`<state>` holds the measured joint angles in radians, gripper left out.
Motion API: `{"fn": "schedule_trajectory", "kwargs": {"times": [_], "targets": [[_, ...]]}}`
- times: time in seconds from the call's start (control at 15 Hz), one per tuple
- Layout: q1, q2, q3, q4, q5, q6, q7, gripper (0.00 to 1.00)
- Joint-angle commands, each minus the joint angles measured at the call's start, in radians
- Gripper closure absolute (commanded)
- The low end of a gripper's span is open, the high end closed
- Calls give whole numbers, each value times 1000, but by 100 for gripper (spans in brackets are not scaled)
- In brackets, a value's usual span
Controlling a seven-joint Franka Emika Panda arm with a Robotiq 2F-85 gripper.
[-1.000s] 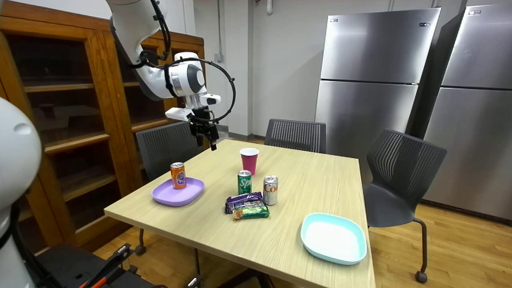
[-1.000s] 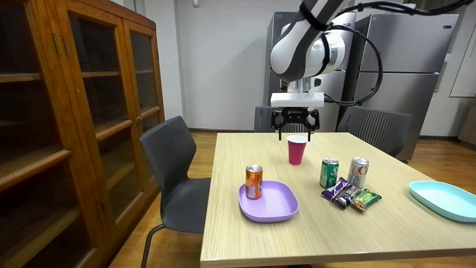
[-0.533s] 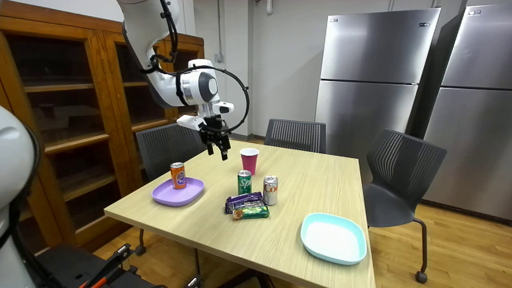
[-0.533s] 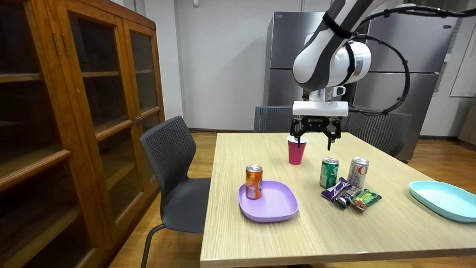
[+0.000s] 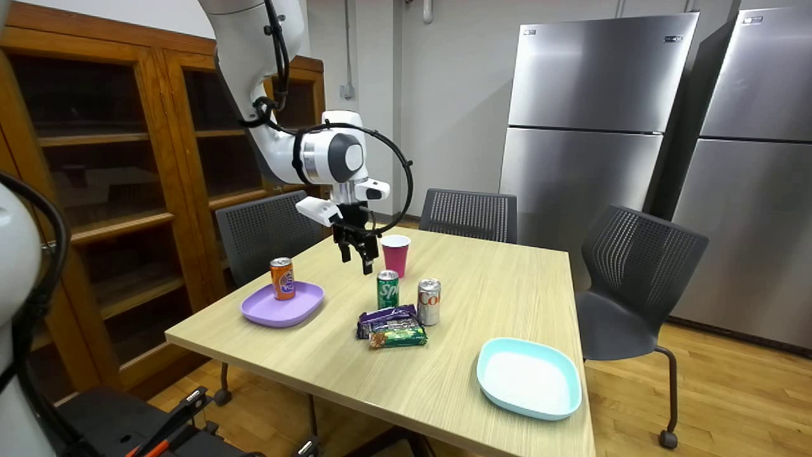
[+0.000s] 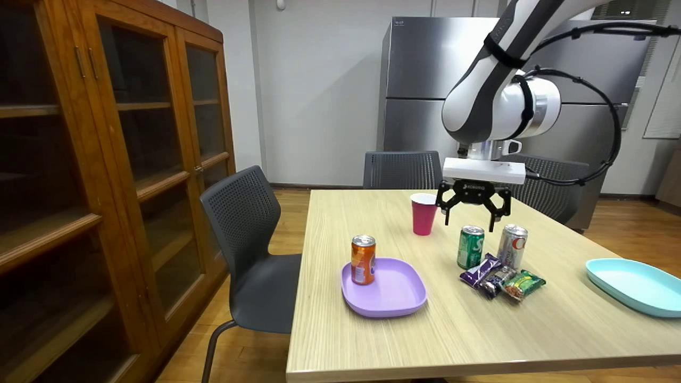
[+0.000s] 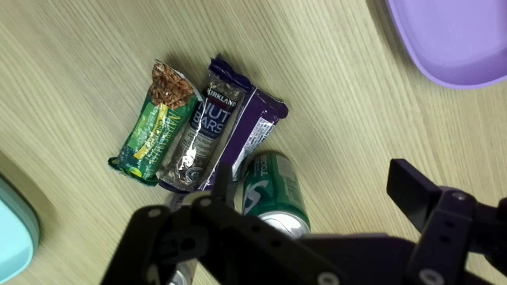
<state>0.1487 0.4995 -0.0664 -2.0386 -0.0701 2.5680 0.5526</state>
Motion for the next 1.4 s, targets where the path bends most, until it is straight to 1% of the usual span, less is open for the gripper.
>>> {"fn": "schedule_trajectory", "kwargs": {"times": [0.0,0.67,1.33], "targets": [[-20,-1,-3,-19,48,25,-51,0],[-19,69,-36,49,66,8,-47,0],[-14,189,-54,199,65,-21,-43,0]]}}
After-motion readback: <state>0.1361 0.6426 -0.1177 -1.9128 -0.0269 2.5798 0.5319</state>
